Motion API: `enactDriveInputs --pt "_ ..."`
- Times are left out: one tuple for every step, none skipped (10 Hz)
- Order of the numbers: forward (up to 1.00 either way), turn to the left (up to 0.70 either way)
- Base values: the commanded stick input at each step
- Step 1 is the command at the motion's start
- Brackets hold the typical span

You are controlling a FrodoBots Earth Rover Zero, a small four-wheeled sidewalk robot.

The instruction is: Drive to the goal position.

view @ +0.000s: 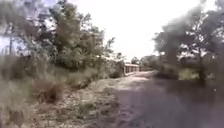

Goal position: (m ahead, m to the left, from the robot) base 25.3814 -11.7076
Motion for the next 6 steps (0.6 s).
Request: enactDriveInputs --pt "1.00 0.00" --pt "1.00 0.00" --pt "1.00 0.00" --pt "1.00 0.00" --pt "1.00 0.00" --pt "1.00 0.00"
